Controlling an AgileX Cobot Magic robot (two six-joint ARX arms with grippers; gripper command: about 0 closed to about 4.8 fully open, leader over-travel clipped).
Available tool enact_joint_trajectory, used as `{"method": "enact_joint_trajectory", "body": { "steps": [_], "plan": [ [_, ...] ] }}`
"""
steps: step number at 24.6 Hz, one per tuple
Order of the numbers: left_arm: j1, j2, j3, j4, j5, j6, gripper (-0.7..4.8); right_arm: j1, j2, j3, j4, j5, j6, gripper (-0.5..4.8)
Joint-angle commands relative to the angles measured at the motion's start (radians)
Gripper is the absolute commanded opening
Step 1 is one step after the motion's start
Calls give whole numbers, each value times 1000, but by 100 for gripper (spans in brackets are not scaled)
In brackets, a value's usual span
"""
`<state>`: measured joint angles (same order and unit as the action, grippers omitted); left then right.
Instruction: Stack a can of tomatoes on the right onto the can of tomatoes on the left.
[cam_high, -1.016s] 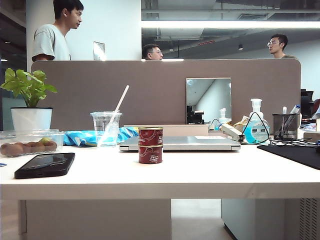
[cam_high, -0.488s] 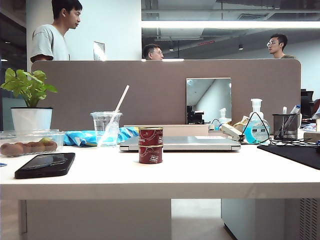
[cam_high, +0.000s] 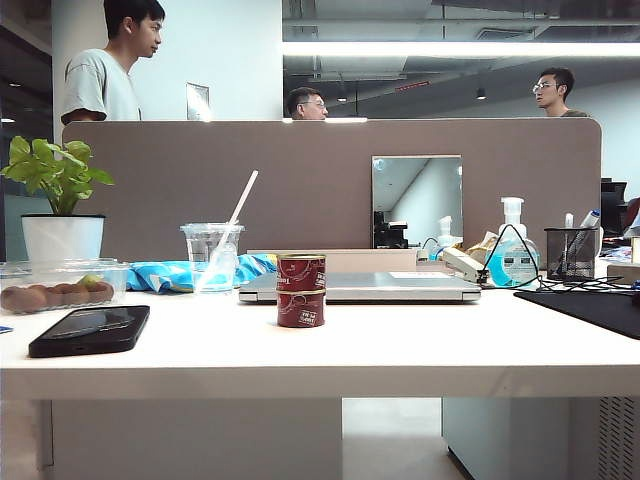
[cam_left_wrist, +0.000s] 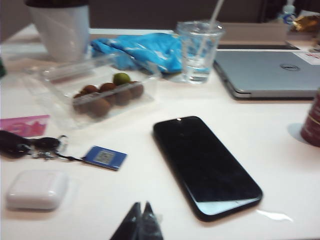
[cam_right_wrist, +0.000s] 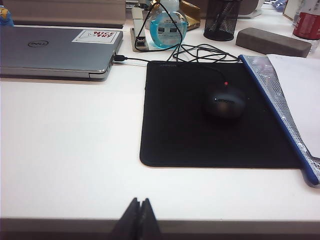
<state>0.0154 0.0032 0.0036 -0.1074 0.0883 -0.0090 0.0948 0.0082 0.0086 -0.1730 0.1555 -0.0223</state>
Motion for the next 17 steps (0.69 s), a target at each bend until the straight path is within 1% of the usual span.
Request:
{"method": "enact_joint_trajectory", "body": {
  "steps": [1, 4, 17],
  "plan": [
    [-18, 4, 5, -4, -35, -4, -4, -1, 0, -8, 13, 0, 3, -1],
    [-23, 4, 5, -5, -5, -6, -4, -1, 1, -8, 11, 0, 3, -1],
    [-23, 4, 5, -5, -5, -6, -4, -1, 1, -8, 12, 0, 3, -1]
  ]
}}
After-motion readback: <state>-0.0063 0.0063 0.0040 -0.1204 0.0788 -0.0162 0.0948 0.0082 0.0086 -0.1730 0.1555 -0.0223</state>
